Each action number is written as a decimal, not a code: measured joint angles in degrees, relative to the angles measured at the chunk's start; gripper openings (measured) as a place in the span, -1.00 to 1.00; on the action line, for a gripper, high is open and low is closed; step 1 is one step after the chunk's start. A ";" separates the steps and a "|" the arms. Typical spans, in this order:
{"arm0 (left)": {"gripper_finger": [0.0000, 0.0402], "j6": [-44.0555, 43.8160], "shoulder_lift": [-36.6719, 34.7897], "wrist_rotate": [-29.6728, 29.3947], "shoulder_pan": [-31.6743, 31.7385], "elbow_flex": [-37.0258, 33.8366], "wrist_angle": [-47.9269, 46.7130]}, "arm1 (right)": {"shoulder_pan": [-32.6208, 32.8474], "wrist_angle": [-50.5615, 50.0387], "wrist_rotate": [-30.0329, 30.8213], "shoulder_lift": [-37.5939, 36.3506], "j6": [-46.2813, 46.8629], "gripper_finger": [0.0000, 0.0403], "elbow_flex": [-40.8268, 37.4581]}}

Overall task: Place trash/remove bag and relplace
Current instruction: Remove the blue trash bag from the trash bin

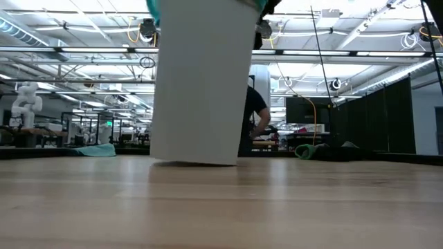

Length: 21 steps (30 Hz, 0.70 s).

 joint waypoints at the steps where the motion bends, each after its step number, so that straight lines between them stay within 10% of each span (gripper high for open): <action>1: -1.00 0.00 0.00 -0.06 0.00 0.00 0.00 | 0.12 -0.36 0.79 0.26 0.59 -0.17 -0.11; 9: -1.00 0.01 0.01 -3.44 0.00 0.00 -0.29 | 1.84 -0.08 10.08 0.33 -0.21 -0.90 -0.25; 21: -1.00 6.36 3.78 -10.74 0.11 -2.65 -4.35 | 1.14 6.73 11.61 -4.78 1.00 -1.00 -0.23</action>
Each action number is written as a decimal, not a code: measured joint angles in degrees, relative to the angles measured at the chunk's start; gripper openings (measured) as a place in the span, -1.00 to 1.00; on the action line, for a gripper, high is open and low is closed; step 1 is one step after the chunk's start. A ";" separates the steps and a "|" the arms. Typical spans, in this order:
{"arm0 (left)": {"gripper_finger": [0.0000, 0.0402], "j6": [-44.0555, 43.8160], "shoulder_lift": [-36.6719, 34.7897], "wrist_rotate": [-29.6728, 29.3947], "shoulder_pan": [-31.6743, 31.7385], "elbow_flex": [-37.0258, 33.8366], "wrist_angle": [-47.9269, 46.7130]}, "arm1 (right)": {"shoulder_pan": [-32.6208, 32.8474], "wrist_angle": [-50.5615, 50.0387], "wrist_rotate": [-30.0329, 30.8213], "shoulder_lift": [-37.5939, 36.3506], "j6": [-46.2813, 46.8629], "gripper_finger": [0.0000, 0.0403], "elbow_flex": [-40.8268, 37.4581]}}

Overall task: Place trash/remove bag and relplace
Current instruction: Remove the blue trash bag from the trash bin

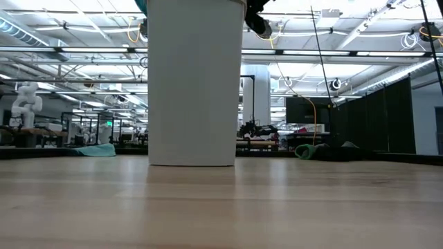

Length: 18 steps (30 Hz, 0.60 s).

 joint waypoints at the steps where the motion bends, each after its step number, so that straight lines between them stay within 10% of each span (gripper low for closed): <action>1: -1.00 0.33 0.57 -0.05 -0.01 -0.16 0.24 | -0.27 -0.37 -0.49 -0.32 0.01 -1.00 0.00; 18: -1.00 -2.89 -3.24 1.85 0.00 1.94 2.70 | -1.30 1.63 -9.10 -2.40 4.09 -1.00 0.15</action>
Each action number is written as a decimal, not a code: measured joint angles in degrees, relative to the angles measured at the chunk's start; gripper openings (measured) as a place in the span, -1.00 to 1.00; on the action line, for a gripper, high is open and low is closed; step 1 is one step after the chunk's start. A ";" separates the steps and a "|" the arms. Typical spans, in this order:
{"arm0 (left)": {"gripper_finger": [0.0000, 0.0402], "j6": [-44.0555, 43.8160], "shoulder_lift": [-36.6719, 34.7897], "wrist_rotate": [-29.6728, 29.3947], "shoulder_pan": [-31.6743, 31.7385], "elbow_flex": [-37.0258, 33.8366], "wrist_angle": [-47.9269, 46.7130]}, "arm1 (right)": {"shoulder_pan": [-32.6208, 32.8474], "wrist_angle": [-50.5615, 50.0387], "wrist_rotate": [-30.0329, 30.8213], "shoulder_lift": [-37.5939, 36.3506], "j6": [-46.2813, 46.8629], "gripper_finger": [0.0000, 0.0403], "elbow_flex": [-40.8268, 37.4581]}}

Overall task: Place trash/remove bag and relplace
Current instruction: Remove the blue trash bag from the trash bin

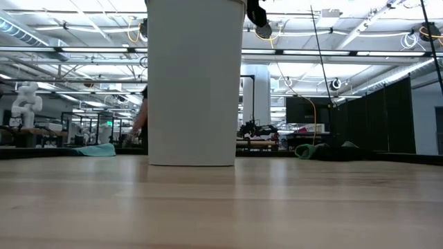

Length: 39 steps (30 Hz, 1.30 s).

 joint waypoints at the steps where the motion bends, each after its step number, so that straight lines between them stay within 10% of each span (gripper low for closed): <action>1: -1.00 -0.71 -0.85 0.04 0.00 0.20 0.22 | -0.63 -0.24 -2.33 0.08 0.10 -0.99 -0.03; 16: -1.00 -0.93 -3.24 -0.33 0.00 0.05 -3.27 | -0.19 -9.42 -4.35 2.09 -3.07 -0.02 -0.13; 39: -1.00 -0.72 -0.47 -0.35 -0.01 -1.17 -1.80 | 4.21 -15.13 2.84 4.13 -13.23 -0.07 -0.18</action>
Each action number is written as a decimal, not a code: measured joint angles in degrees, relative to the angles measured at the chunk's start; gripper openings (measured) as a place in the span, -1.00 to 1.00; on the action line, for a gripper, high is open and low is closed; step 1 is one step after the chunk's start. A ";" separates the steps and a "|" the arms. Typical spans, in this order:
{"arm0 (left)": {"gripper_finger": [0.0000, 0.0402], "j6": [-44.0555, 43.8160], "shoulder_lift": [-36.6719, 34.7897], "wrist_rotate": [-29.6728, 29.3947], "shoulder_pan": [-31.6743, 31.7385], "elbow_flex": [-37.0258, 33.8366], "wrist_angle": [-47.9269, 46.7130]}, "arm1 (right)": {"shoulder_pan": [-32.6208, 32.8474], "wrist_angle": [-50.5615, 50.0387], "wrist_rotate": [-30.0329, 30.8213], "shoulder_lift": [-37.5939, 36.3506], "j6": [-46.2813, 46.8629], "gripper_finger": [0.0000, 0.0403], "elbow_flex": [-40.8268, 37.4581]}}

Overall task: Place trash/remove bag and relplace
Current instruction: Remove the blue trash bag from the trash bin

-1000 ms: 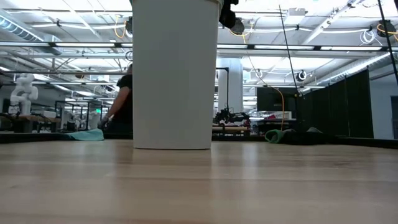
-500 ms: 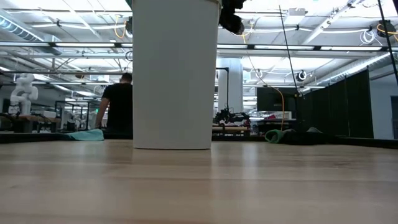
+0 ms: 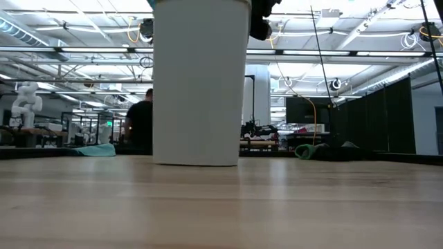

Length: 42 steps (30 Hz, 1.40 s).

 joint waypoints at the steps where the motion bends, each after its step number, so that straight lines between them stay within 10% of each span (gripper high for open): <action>1: -1.00 -0.01 0.01 -0.01 -0.01 0.00 0.62 | 0.09 -0.13 -0.50 -0.01 -0.09 -0.07 0.01; 6: -1.00 -0.05 0.01 -0.04 0.01 0.00 4.43 | 0.36 -1.93 -0.53 0.97 0.41 -0.15 0.01; 11: -1.00 -0.03 0.01 -2.24 0.01 -0.02 9.21 | 0.75 -2.01 0.89 1.77 -0.37 -0.83 0.07; 16: -1.00 1.24 0.01 -6.01 0.05 -0.02 16.38 | 0.97 0.15 2.12 1.89 0.47 -0.99 1.31; 33: -1.00 -3.07 -0.03 0.98 0.01 1.73 16.42 | -0.31 -4.60 3.85 2.45 -0.03 -0.98 16.59; 42: -1.00 -1.22 1.87 2.24 -0.82 1.73 -2.59 | 0.01 -4.42 -2.75 7.63 -2.75 -0.34 16.55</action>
